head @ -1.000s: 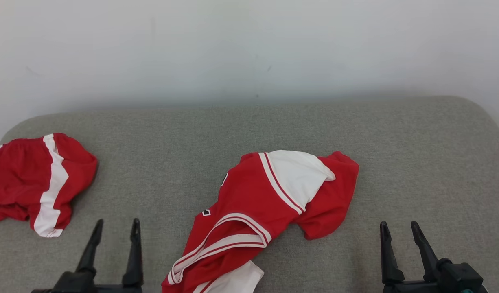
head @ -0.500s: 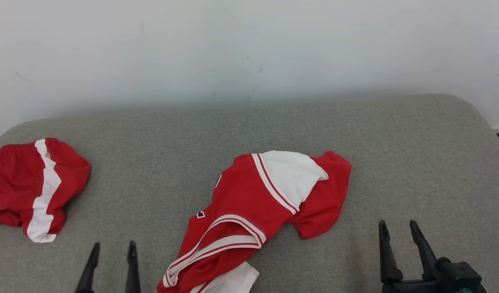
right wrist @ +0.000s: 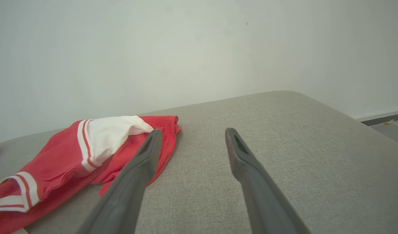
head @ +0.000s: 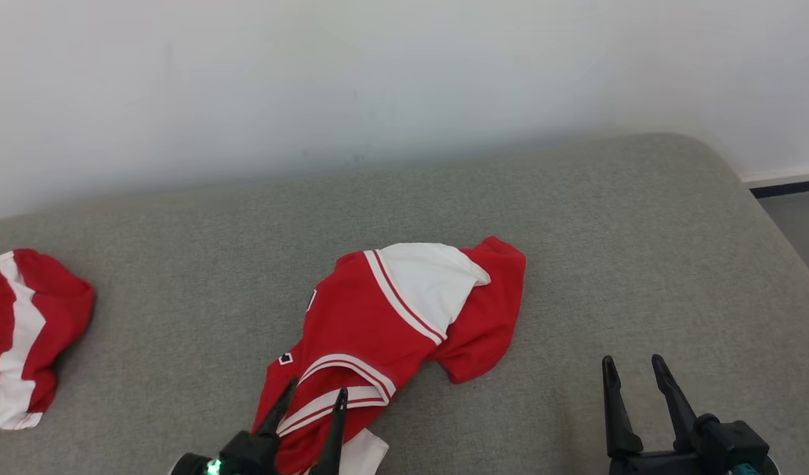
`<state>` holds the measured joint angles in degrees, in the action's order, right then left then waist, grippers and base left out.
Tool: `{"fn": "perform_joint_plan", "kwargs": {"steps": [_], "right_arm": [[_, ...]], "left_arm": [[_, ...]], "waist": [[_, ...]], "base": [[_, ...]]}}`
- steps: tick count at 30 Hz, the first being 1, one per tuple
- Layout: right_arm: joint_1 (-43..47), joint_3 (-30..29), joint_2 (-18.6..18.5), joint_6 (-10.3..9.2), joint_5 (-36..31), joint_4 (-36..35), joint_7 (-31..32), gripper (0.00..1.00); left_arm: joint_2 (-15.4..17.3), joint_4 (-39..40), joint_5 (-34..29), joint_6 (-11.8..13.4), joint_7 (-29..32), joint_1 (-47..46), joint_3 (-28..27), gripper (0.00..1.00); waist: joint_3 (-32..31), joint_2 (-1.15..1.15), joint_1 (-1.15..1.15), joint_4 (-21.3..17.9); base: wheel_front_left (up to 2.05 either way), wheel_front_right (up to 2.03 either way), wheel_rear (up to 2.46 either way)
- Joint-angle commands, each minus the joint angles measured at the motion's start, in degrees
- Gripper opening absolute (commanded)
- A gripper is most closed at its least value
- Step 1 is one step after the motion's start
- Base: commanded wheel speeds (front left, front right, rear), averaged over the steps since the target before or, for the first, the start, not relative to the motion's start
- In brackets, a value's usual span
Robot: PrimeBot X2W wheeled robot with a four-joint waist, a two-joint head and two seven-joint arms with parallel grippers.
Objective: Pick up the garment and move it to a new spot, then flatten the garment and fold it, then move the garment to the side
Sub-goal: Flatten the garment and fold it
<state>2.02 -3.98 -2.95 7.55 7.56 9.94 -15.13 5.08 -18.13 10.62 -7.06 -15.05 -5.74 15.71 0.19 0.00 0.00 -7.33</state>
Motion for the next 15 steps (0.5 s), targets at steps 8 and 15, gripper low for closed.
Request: {"fn": "perform_joint_plan", "kwargs": {"steps": [8, 15], "right_arm": [[-1.07, 0.68, 0.14, -0.13, 0.57, 0.03, -0.03, 1.00], [-2.01, 0.84, 0.14, -0.13, 0.42, -0.36, -0.03, 1.00]], "left_arm": [[-1.01, -11.36, 1.52, -0.48, -0.19, -3.69, 5.01, 1.00], [-1.20, -17.53, 1.61, -0.35, -0.18, -7.87, 5.66, 1.00]], "waist": [[2.44, 0.00, 0.00, -6.51], [4.68, 0.00, 0.00, -9.49]], "base": [[0.00, 0.00, 0.00], [0.00, 0.00, 0.00]]}}
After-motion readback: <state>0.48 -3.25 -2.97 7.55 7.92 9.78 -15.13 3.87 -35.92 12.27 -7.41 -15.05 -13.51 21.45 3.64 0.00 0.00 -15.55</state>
